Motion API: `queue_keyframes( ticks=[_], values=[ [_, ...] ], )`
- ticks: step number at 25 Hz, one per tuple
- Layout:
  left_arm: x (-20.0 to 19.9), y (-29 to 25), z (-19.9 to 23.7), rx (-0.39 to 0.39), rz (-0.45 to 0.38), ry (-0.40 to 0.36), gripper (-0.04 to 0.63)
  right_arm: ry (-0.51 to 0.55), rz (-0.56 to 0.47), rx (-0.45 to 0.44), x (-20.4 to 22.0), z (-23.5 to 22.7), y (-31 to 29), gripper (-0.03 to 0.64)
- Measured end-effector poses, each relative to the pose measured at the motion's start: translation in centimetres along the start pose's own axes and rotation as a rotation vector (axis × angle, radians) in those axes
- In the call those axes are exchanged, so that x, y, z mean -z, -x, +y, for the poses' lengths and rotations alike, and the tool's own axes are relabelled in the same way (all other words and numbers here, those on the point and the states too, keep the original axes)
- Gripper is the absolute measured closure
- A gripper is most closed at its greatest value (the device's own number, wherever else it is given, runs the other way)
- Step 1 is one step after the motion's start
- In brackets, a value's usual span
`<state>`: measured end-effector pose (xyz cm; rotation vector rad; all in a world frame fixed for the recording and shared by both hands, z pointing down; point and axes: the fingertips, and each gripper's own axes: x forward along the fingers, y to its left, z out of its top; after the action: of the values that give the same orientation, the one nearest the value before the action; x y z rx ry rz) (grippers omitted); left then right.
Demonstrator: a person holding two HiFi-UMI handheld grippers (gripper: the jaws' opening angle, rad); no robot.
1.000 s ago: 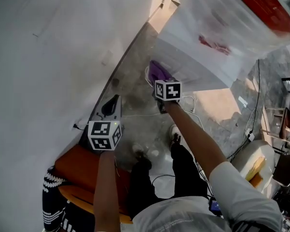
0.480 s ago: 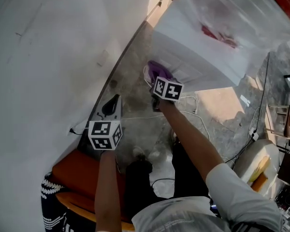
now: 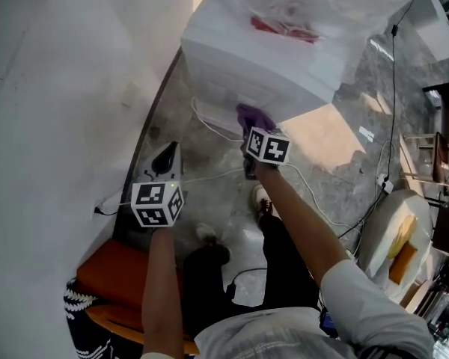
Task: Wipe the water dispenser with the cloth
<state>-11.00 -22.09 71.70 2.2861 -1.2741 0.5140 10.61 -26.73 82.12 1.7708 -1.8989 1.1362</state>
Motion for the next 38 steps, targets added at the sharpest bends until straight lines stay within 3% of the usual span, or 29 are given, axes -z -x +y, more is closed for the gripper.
queue_keyframes(
  ticks=[9, 16, 25, 38],
  values=[
    [1.0, -1.2, -1.8, 0.020, 0.025, -0.019, 0.571, 0.000, -0.025, 0.061, 0.9, -5.9, 3.8, 0.549],
    [2.4, -0.4, -1.7, 0.011, 0.041, 0.001, 0.571, -0.052, -0.012, 0.160, 2.2, -9.5, 6.2, 0.551],
    [5.1, -0.1, 1.0, -0.032, 0.049, 0.044, 0.571, 0.060, 0.104, 0.013, 7.7, -2.3, 2.6, 0.551],
    [12.6, -5.3, 8.8, -0.142, 0.061, 0.039, 0.571, 0.225, 0.213, -0.195, 13.1, 4.0, -14.0, 0.551]
  ],
)
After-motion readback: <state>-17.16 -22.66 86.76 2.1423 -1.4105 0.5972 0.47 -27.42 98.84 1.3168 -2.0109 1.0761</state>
